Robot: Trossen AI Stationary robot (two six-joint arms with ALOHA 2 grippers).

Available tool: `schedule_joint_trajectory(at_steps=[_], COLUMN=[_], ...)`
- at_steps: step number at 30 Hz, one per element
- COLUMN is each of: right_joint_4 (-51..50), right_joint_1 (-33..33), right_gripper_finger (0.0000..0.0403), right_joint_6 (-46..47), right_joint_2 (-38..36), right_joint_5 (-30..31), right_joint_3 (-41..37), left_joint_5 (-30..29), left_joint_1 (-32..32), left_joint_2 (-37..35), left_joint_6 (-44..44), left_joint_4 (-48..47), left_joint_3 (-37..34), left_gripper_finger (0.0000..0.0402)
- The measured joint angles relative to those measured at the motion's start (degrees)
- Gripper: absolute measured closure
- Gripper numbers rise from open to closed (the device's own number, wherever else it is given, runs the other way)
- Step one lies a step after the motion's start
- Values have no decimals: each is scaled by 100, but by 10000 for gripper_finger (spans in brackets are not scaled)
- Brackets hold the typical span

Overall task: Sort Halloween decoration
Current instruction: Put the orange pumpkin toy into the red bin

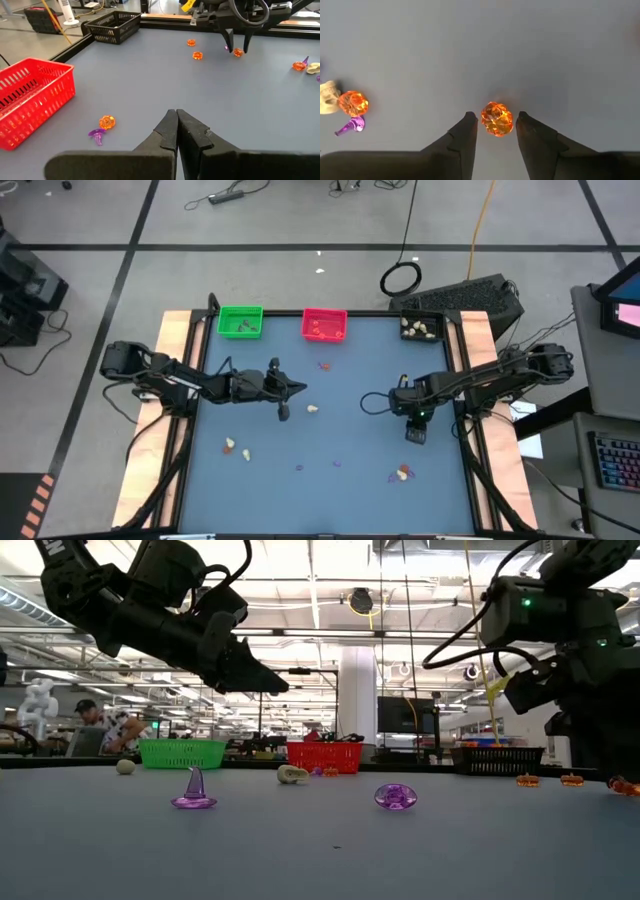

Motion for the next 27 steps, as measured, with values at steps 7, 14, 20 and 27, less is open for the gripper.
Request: schedule_joint_trajectory(at_steps=[7,14,20,27], right_joint_4=[70,71,584,655], right_joint_1=[97,113,107,138], right_gripper_finger=[283,294,294,299], right_joint_6=[18,40,221,243], right_joint_2=[0,4,144,343], right_joint_5=[-5,-21,-245,-321], right_joint_3=[0,0,-280,-368], left_joint_5=[0,1,1,1], left_joint_1=[0,1,1,1], left_joint_2=[0,0,0,0], left_joint_6=[-1,0,0,0], left_joint_4=[0,0,0,-2], left_joint_3=[0,0,0,0], left_gripper_finger=[394,394,394,394])
